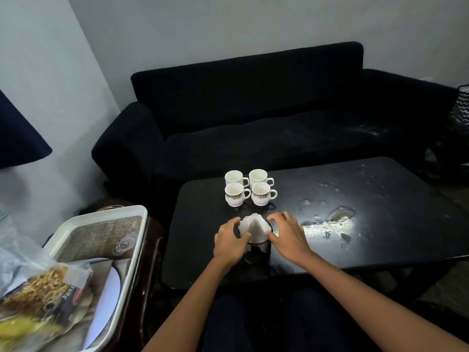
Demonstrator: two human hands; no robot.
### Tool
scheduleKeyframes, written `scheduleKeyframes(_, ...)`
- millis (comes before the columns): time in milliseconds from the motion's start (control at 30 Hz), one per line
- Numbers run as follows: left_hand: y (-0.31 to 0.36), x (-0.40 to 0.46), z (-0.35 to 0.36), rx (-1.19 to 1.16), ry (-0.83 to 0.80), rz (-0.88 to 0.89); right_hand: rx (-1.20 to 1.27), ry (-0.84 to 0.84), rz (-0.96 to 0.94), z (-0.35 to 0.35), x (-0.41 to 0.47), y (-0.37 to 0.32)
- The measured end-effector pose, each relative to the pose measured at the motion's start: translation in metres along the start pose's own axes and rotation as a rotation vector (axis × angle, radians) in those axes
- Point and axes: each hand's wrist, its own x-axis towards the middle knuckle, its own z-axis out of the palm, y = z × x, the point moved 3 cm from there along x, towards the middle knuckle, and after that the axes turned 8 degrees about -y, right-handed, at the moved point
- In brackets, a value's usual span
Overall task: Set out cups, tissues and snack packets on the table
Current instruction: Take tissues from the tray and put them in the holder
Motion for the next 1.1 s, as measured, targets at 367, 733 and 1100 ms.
scheduleKeyframes(367,-0.002,-0.006,0.005,0.384,-0.012,0.17,-0.267,-0.04,-0.147,0.018,0.002,-0.012)
scheduleKeyframes(733,0.0,-0.008,0.005,0.638,-0.021,0.208,-0.274,-0.064,-0.132,0.016,0.005,-0.022)
scheduleKeyframes(1100,-0.003,-0.014,0.007,0.613,-0.02,0.154,-0.297,-0.272,-0.09,0.023,0.008,-0.021)
